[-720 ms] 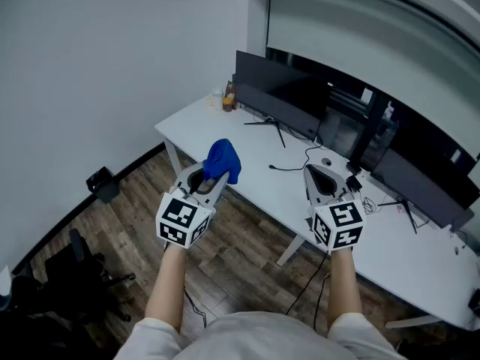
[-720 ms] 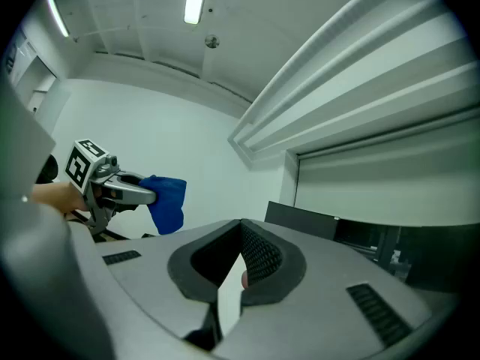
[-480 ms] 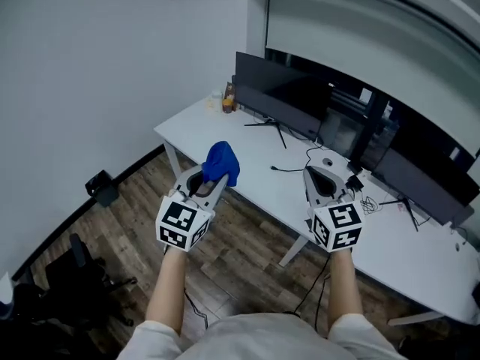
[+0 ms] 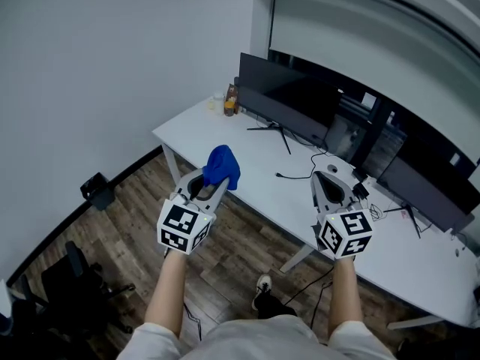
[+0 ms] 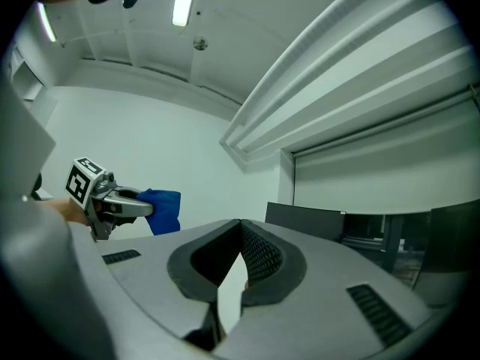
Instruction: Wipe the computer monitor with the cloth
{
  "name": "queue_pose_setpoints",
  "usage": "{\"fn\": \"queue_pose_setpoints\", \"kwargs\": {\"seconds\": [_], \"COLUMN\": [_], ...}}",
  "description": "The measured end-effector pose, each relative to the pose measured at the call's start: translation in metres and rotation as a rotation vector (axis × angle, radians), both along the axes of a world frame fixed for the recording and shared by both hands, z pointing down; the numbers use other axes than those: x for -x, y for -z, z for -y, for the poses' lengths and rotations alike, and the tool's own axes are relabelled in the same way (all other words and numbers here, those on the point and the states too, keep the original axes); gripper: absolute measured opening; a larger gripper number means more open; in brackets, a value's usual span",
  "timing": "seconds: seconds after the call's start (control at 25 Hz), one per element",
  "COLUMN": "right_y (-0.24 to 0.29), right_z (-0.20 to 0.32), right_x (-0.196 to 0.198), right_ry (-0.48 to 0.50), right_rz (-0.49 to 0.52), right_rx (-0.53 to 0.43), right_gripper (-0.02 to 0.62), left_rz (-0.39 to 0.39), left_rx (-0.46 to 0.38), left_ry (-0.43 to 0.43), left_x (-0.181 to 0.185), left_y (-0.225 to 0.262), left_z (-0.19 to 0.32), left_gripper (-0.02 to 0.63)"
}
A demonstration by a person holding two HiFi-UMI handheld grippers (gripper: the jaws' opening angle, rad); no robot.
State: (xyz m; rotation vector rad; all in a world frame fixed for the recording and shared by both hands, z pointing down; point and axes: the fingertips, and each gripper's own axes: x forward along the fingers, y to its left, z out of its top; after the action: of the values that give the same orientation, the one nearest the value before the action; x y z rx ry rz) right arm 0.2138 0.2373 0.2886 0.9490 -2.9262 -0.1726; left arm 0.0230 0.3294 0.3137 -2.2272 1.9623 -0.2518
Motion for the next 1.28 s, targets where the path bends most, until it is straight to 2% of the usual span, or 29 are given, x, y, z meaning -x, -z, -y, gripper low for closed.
{"fn": "queue_pose_setpoints", "kwargs": {"seconds": [0.24,0.56,0.8,1.08,1.28], "right_y": [-0.018,-0.017,-0.003,-0.001,0.000], "right_z": [0.076,0.233,0.335,0.404,0.439], "right_x": [0.038,0.078,0.097,0.121,0.155], "right_ry": [0.008,0.007,-0.008,-0.017,-0.035], "right_rz": [-0.030,-0.013,-0.014,-0.017,-0.024], "right_rx": [0.008,0.030,0.012,0.027,0.015], "right_gripper": [0.014,0.014,0.014,0.014,0.015], "left_rz": [-0.003,-0.002,0.008,-0.022,-0.034], "left_rx": [0.032,0.074,0.085,0.082,0.059], "left_ry": [0.010,0.035,0.057,0.060,0.042], "left_x": [0.041,0.085,0.108,0.143,0.192], "left_y": [-0.022,-0.023,-0.014,-0.010,-0.004], "left_z": [0.077,0.232,0.336,0.415,0.471], "left_gripper": [0.129,0.129,0.129,0.129,0.129]}}
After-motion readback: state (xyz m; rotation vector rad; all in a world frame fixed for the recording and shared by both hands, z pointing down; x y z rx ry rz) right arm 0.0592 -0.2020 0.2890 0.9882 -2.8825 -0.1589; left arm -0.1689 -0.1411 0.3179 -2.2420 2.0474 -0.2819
